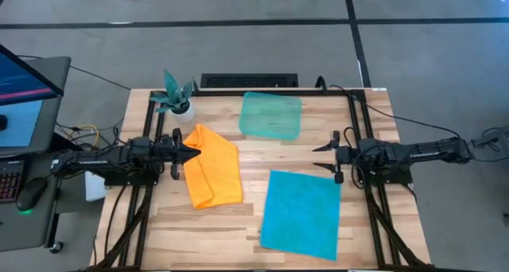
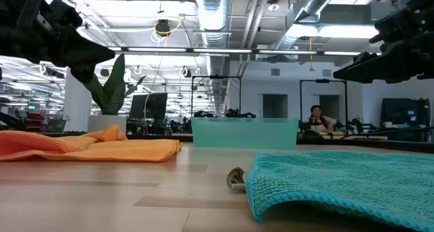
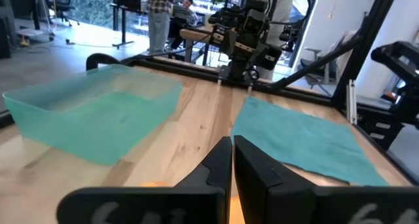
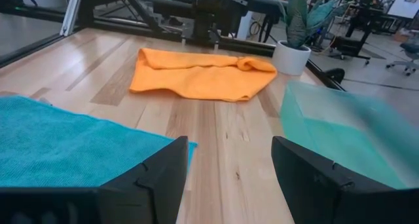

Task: Roll microfiber towels into tight, uniform cylinder then place into a basket
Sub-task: Fold the blue microfiber towel

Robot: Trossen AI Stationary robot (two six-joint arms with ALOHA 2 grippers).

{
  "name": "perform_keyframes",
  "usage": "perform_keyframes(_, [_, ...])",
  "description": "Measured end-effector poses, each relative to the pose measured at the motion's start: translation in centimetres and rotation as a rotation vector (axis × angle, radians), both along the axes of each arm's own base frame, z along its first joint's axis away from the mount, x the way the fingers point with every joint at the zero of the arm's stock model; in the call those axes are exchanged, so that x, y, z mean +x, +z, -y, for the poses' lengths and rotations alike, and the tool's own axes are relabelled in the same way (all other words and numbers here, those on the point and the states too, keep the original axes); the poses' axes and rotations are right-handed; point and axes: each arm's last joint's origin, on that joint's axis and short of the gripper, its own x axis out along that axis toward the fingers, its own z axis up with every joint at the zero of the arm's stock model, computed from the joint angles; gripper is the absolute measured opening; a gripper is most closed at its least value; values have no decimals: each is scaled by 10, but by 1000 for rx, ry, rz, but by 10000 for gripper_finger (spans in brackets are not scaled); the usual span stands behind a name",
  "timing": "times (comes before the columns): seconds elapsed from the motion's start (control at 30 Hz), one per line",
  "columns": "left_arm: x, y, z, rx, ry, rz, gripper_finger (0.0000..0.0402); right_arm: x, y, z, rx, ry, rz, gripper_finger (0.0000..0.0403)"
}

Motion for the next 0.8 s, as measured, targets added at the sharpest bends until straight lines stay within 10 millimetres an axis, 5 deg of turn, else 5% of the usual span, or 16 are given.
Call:
perform_keyframes(0.13, [0,0,0,-1,0,0,7,0,1,0,26,-5,5,244])
perform_keyframes(0.5, [0,4,1,98,-26,37,7,1,12,-5,541,-43,116,244])
perform_keyframes(0.8, [0,5,0,149,-13,40,7,-1,42,-11,603,88,404,244])
